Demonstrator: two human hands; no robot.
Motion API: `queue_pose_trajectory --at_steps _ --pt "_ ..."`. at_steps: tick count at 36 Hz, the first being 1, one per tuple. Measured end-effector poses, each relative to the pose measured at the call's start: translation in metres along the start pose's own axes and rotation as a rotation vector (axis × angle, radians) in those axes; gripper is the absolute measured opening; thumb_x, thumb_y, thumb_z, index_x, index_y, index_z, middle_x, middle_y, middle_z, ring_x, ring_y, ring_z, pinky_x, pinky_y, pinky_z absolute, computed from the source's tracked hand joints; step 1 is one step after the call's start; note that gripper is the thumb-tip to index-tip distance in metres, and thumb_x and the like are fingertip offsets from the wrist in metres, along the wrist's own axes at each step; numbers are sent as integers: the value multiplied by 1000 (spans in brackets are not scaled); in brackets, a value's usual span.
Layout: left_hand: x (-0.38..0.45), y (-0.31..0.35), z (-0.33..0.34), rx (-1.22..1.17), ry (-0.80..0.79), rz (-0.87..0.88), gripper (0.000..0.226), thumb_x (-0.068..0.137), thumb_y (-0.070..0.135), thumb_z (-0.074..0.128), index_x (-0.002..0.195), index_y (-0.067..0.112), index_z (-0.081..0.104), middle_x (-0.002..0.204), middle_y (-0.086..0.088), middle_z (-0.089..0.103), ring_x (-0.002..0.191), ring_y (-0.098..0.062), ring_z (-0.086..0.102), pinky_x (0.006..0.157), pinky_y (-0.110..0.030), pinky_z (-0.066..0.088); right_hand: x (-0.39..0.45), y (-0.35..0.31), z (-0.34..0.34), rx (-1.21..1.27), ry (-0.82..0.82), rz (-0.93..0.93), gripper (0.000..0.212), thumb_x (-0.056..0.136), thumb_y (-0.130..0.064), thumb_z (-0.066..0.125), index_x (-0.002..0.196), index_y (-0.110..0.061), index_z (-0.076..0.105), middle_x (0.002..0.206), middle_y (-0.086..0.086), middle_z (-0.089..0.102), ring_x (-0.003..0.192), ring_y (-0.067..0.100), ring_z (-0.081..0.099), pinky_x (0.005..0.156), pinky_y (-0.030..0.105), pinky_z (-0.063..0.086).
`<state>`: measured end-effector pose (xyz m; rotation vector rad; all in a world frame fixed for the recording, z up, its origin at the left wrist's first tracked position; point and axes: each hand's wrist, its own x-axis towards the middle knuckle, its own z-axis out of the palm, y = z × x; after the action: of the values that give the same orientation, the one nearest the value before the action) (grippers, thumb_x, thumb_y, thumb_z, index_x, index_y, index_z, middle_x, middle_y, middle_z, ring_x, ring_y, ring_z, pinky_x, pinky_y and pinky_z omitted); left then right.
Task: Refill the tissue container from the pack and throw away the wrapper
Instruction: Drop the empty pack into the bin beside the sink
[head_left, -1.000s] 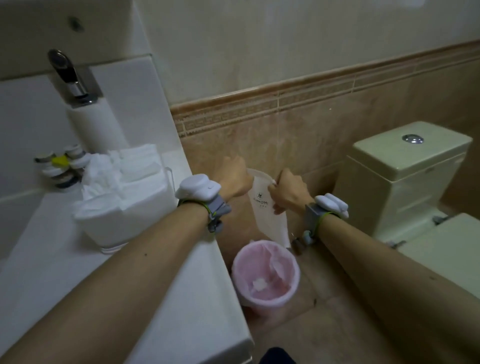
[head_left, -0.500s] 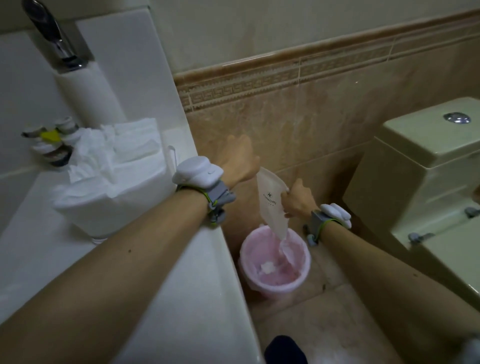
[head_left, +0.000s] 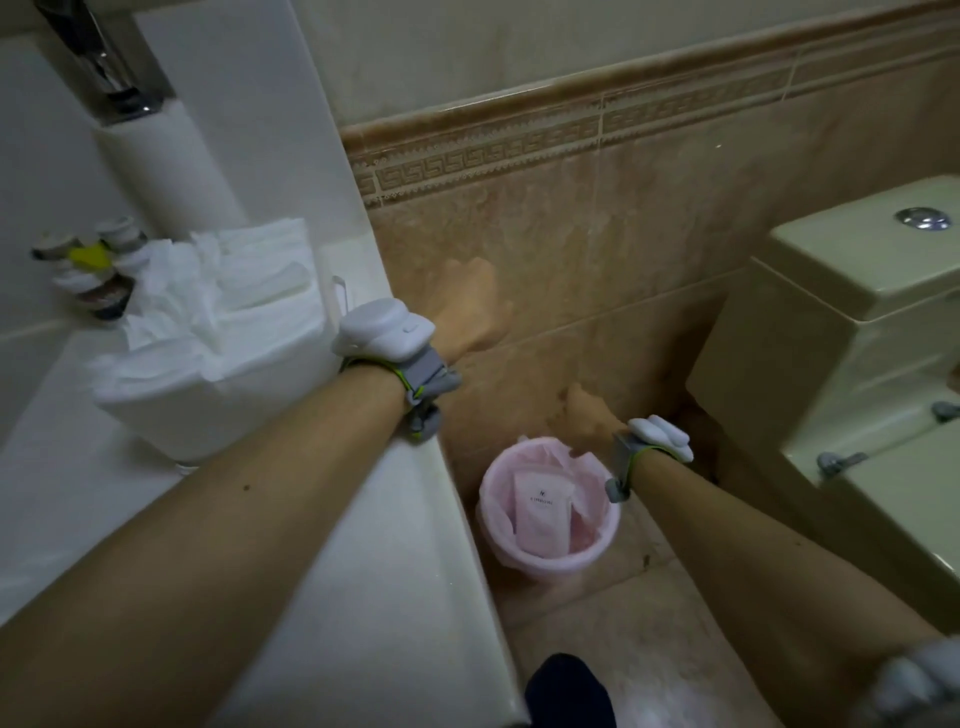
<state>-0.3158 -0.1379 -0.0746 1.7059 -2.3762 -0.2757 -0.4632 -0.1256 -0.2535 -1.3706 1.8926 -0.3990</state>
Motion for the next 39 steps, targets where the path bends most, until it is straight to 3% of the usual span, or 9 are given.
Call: queue_pose_trajectory --at_steps 3,6,11,15,19,24,33,37,39 --pt "-6 5 -5 -35 15 31 30 96 20 50 72 5 57 60 -10 44 56 -33 41 57 -34 35 -9 -16 -15 40 8 -59 32 91 -17 55 120 -4 53 116 19 63 92 34 68 72 42 60" --pt "-16 12 -17 -108 73 70 20 96 19 50 82 7 55 78 -19 58 67 -24 47 56 -32 34 -22 -32 -30 109 1 -111 26 92 -16 49 107 -1 63 102 17 69 81 28 72 66 39 61" --pt "-32 18 -36 -227 238 153 19 97 22 48 103 5 53 92 -14 62 81 -29 57 65 -38 43 -51 -74 -57 345 12 -178 21 98 -17 47 95 -5 65 85 10 70 65 18 68 63 33 57" --pt "-51 18 -64 -140 459 210 15 93 23 48 100 11 54 91 -8 63 82 -27 58 72 -41 48 -93 -124 -84 475 87 -250 21 98 -22 49 90 -9 64 71 4 67 51 13 58 51 23 45" --pt "-70 2 -90 -35 606 157 18 93 28 46 101 14 55 104 -5 61 98 -27 54 86 -40 38 -134 -170 -94 546 148 -337 25 98 -26 49 82 -12 63 65 3 60 41 12 41 41 17 34" --pt "-97 -41 -109 104 707 52 24 92 30 46 105 12 56 111 -9 56 107 -31 49 90 -43 36 -169 -213 -80 476 177 -465 28 98 -32 49 95 -10 66 73 2 65 47 12 50 41 18 39" --pt "-135 -111 -115 -111 486 -331 48 99 34 41 128 -3 44 135 -26 45 123 -43 45 101 -48 40 -193 -244 -36 230 154 -450 36 96 -25 43 105 3 63 87 15 65 68 23 61 58 32 49" --pt "-144 -131 -104 -383 364 -441 60 100 39 39 136 -8 39 140 -26 47 126 -41 47 102 -40 41 -196 -242 -25 110 145 -397 34 96 -22 41 105 4 61 92 23 68 67 29 60 53 31 47" --pt "-150 -133 -102 -545 290 -451 55 101 37 36 132 -7 47 135 -25 53 120 -39 52 93 -34 41 -196 -241 -21 116 119 -360 34 97 -19 41 103 7 62 91 23 69 67 29 62 52 30 48"
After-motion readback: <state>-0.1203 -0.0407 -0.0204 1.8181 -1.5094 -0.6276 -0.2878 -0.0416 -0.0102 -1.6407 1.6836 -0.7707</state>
